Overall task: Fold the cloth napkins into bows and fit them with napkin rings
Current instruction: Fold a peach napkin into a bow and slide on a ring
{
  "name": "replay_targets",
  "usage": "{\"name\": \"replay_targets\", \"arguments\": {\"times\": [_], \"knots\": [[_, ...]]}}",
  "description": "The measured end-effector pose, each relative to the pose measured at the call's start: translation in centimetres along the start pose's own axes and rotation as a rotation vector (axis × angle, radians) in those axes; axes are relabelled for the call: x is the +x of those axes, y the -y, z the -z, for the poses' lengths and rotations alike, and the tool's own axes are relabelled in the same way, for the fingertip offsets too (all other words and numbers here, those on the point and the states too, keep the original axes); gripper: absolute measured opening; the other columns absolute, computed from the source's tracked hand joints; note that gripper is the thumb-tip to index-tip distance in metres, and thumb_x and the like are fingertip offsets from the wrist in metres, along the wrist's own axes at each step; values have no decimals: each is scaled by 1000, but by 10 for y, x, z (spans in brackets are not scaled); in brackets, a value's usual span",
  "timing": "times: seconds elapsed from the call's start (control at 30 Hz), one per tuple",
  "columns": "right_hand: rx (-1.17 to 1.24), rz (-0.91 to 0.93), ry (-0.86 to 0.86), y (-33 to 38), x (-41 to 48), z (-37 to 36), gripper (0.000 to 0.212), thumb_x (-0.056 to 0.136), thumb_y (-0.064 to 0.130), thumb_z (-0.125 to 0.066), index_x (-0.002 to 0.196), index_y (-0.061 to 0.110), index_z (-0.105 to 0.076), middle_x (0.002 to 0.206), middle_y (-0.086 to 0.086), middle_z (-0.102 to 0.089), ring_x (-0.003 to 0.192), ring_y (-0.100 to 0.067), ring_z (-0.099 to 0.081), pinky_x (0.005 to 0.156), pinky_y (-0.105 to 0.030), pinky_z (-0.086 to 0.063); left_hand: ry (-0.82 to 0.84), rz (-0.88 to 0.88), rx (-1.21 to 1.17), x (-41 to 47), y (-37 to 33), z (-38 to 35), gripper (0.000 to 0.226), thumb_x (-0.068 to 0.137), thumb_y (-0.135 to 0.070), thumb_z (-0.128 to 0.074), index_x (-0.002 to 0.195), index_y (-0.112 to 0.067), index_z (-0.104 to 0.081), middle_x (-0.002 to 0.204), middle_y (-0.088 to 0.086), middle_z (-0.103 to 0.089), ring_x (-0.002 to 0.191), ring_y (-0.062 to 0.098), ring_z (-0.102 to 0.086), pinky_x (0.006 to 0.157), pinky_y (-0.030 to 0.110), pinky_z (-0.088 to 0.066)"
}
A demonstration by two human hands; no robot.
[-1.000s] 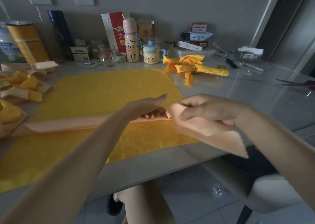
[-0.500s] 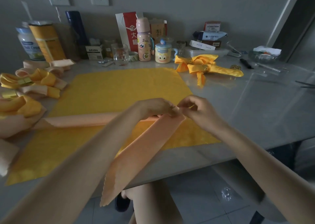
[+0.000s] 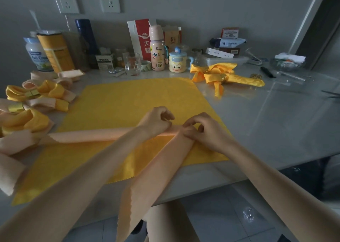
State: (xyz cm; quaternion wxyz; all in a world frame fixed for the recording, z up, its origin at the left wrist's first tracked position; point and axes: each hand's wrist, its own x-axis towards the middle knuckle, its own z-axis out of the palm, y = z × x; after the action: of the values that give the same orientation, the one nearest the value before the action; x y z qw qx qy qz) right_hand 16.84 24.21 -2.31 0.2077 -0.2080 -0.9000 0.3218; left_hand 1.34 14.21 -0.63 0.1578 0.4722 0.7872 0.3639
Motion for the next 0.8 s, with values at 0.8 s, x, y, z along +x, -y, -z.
{"name": "replay_targets", "arguments": {"times": [0.8], "knots": [[-173, 124, 130, 27, -2, -30, 9, 86, 24, -66, 94, 21, -69, 97, 10, -48, 101, -8, -47, 82, -15, -30, 603, 462, 914, 14, 14, 74, 36, 90, -41, -56, 101, -6, -56, 91, 9, -58, 80, 23, -60, 74, 30, -53]]}}
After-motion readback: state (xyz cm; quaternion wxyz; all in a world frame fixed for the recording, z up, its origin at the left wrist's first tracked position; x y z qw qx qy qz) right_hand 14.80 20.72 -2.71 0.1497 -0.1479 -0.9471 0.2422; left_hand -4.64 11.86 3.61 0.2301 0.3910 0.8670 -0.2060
